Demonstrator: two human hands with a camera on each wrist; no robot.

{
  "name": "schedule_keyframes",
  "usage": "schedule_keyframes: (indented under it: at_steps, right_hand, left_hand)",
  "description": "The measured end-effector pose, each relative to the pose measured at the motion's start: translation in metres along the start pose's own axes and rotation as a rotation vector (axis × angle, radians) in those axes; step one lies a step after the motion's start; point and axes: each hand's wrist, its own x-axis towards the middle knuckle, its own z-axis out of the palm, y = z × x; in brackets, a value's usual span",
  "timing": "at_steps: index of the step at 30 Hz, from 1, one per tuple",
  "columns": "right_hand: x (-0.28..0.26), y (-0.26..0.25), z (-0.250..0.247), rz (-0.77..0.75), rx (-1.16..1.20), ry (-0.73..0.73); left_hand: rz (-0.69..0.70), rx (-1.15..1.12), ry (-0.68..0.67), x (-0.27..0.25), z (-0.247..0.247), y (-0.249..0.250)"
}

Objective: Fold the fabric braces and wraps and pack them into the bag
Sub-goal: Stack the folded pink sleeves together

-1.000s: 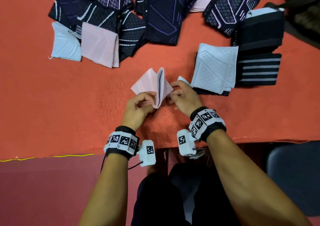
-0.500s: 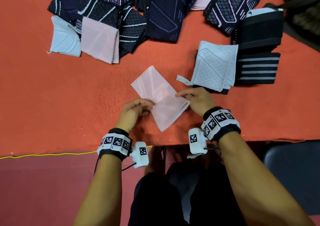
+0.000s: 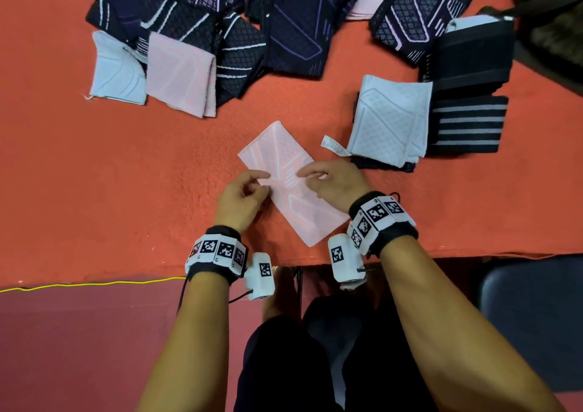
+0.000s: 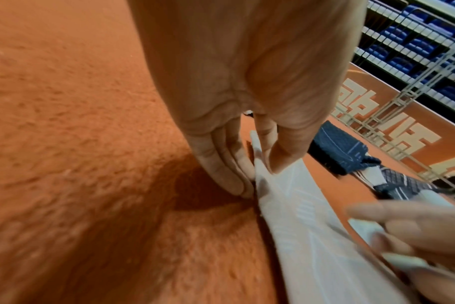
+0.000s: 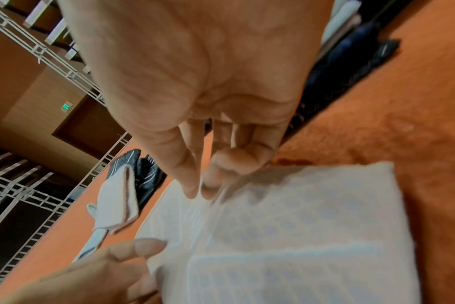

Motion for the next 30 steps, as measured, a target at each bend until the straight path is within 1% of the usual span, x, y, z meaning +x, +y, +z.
schedule_keyframes:
  at_steps: [1, 3, 8, 10, 13, 15, 18, 20, 23, 27, 30]
  right_hand:
    - [0.001, -0.001, 0.005, 0.003, 0.001, -0.037]
    - [0.003, 0.002, 0.013, 0.015, -0.052, -0.057]
    - [0.003, 0.011, 0.013, 0.093, 0.011, 0.012]
    - [0.004, 0.012, 0.011, 0.113, -0.002, 0.037]
    - [0.007, 0.012, 0.01, 0.15, -0.012, 0.03]
    - [0.008, 0.011, 0.01, 0.182, 0.056, 0.003]
    - [0.006, 0.005, 0.006, 0.218, 0.208, 0.004]
    - [0.004, 0.001, 0.005, 0.219, 0.311, 0.009]
    - [0.001, -0.004, 0.006, 0.242, 0.434, -0.03]
    - [0.001, -0.007, 0.011, 0.314, 0.454, -0.099]
    - [-0.001, -0.011, 0.011, 0.283, 0.459, -0.091]
  left_hand:
    - [-0.017, 0.007, -0.027, -0.001, 0.003, 0.0]
    - [-0.033, 0.005, -0.049, -0.002, 0.008, -0.001]
    - [-0.012, -0.028, -0.056, -0.003, 0.012, -0.008]
    - [-0.008, -0.043, -0.064, -0.003, 0.011, -0.008]
    - [-0.008, -0.09, -0.071, -0.006, 0.012, -0.005]
    - [0.006, -0.144, -0.064, -0.01, 0.012, -0.002]
    - [0.024, -0.268, 0.0, -0.013, 0.013, -0.001]
    - [0.012, -0.349, 0.046, -0.012, 0.014, -0.002]
    - [-0.017, -0.405, 0.075, -0.008, 0.014, 0.0]
    - [-0.011, -0.435, 0.089, -0.006, 0.013, 0.007]
    - [0.058, -0.416, 0.065, -0.008, 0.012, 0.015]
